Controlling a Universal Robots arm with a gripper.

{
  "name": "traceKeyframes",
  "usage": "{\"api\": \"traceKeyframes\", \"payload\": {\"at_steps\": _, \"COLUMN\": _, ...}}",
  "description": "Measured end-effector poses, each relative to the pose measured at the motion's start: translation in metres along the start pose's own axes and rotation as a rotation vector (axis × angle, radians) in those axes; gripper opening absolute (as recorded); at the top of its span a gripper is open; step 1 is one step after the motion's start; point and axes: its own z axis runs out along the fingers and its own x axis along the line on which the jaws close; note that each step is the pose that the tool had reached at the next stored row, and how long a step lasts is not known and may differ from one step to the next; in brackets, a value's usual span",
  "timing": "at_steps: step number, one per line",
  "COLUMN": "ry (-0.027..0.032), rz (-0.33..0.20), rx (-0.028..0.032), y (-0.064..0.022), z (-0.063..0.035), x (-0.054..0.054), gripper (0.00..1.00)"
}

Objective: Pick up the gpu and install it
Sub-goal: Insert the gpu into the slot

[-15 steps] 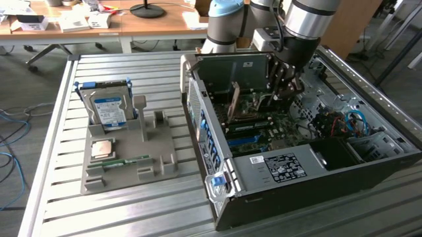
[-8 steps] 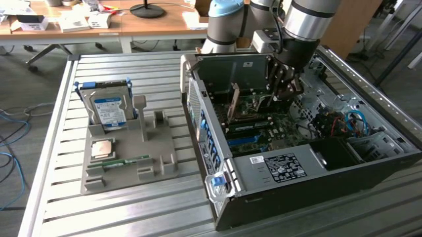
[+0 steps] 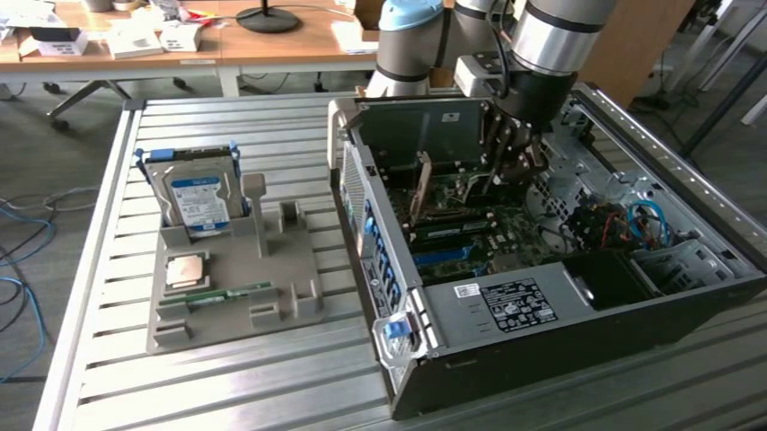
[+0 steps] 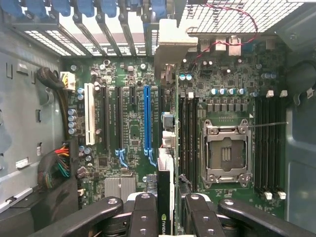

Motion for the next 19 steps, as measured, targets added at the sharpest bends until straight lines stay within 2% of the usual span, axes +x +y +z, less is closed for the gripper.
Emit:
{"api": "traceKeyframes", "payload": {"at_steps": 5, "ry": -0.0001, "rz": 0.0, "rx": 0.0, "y": 0.0002, "z": 0.003, "x": 0.0, "gripper": 0.26}}
{"api": "traceKeyframes", "payload": {"at_steps": 19, "ry": -0.0001, "rz": 0.0, "rx": 0.0, "y": 0.0015, "z": 0.0242, "x": 0.0, "gripper": 0.26}}
